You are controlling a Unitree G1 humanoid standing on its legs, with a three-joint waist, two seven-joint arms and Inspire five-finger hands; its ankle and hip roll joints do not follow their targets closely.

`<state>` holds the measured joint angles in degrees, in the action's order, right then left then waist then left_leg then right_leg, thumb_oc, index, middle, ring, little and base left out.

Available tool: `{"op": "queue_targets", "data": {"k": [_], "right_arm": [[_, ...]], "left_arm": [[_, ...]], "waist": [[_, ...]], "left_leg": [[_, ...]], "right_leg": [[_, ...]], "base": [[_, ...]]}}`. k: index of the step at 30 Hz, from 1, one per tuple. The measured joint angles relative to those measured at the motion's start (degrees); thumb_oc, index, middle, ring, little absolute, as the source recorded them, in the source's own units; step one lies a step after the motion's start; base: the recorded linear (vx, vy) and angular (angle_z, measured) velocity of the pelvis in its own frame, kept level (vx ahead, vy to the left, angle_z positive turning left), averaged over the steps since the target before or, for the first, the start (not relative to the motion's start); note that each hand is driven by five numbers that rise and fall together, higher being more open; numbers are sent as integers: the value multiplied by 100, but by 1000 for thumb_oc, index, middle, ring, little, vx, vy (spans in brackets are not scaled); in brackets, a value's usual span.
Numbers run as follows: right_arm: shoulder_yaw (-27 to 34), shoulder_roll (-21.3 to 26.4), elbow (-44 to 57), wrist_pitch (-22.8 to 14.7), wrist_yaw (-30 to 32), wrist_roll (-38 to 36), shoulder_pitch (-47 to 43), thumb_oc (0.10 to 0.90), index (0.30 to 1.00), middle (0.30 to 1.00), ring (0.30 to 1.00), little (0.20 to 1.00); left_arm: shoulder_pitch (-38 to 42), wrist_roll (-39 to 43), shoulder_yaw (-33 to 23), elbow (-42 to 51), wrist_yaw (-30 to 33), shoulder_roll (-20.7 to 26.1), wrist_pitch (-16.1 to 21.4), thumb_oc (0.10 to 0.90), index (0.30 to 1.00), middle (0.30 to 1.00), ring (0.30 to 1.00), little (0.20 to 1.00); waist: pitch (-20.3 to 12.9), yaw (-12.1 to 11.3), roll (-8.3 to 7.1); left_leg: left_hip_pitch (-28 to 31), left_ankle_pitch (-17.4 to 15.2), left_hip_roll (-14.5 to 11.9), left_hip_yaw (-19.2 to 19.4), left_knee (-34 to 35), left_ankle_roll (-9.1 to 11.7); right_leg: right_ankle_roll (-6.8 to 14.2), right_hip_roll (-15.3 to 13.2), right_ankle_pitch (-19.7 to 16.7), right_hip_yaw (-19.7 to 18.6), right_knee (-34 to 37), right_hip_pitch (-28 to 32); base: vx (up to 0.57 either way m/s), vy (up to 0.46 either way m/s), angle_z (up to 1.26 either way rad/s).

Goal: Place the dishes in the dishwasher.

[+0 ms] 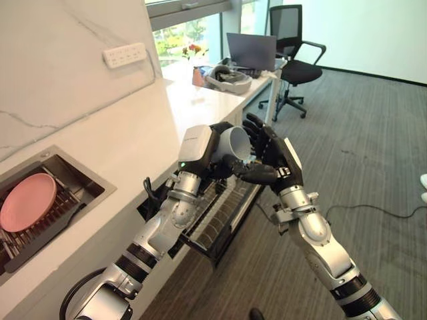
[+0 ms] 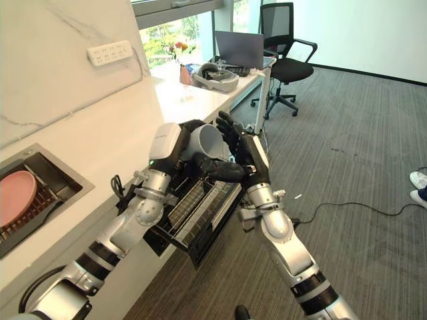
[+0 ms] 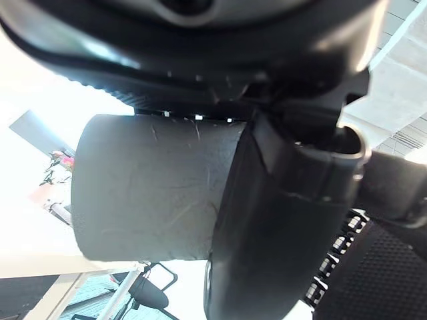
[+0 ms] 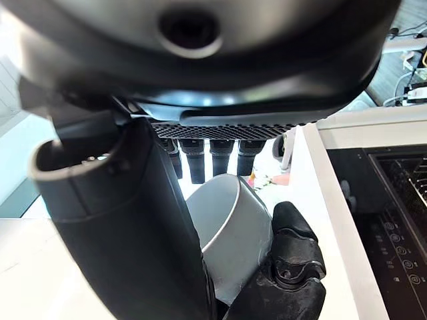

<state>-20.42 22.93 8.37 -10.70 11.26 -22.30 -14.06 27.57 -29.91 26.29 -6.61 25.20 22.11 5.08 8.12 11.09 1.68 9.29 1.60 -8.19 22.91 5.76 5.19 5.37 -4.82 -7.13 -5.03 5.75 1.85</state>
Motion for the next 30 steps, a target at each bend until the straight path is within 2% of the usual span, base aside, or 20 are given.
{"op": "queue_targets", "data": {"k": [16,24,30], "right_arm": [[9,-57,4,75,24,66,28,800,900,900,900,900],[5,-79,5,72,18,-357,36,800,900,900,900,900],[-106,-62,84,58,0,-937,157,800,900,900,900,900]], "left_arm": [[-33,0,0,2,-48,2,-16,400,300,300,300,300],[-34,-2,0,3,-48,2,-28,400,300,300,300,300],[-193,-11,2,81,-48,-14,-70,400,300,300,300,300]], "waist": [[-18,9,-31],[-18,8,-32],[-16,4,-36]], "left_leg": [[27,1,1,-4,2,0],[26,1,2,-12,2,0],[12,5,1,-124,3,5]], "right_leg": [[1,-5,5,8,10,27],[2,-9,8,19,11,34],[-2,-18,34,123,5,85]], "base": [[0,0,0],[0,0,0],[-15,-9,9]]}}
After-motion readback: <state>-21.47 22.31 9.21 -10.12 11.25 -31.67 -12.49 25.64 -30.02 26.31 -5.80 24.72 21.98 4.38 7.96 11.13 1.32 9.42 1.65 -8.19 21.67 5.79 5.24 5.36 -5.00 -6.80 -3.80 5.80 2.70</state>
